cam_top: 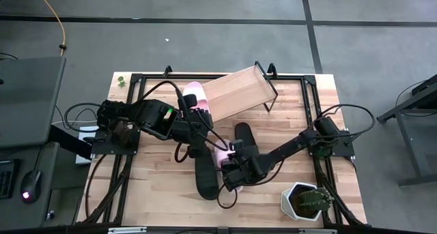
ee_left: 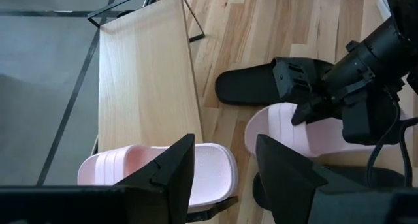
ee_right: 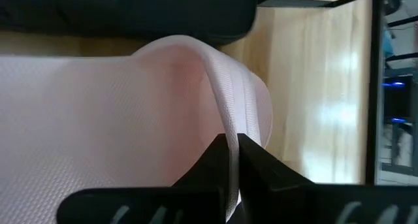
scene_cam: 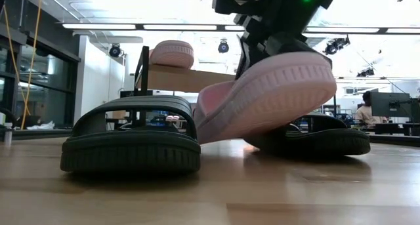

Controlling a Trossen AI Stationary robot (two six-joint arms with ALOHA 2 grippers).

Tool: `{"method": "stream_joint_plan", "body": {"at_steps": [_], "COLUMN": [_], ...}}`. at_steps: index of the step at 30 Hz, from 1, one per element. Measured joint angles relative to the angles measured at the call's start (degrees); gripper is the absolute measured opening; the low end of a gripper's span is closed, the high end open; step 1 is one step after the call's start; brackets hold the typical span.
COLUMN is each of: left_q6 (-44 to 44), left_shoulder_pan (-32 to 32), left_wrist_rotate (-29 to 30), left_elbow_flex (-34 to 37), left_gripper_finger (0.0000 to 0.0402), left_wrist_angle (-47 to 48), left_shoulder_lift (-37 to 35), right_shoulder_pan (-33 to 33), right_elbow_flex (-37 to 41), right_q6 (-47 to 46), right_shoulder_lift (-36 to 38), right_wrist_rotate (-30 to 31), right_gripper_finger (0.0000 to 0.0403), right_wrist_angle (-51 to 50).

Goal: Pick and place slides into the shelf
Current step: Put the pink slide on the shelf

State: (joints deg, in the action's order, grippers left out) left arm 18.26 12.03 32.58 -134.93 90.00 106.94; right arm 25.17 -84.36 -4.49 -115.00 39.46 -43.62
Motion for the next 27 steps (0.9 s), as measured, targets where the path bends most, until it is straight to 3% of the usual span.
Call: {"method": "stream_joint_plan", "body": {"at_steps": [10,27], "left_q6": [0.0,-0.5], "left_shoulder_pan": [0.0,0.0], "left_wrist_rotate": [0.0,0.0], "left_elbow_flex": [0.0,0.0], "left_gripper_finger": [0.0152,0.0152], "left_wrist_angle": [0.0,0.0], "left_shoulder_lift": [0.0,0.0], "right_shoulder_pan": [0.0,0.0], "right_elbow_flex": [0.0,0.0], "right_q6": [-0.4,1.1], "right_shoulder_lift": [4.7,11.3], "right_wrist_rotate": [3.6,3.6], "right_gripper_finger": [0.0001,0.0000], "right_wrist_angle": [-1.9,-3.9]}}
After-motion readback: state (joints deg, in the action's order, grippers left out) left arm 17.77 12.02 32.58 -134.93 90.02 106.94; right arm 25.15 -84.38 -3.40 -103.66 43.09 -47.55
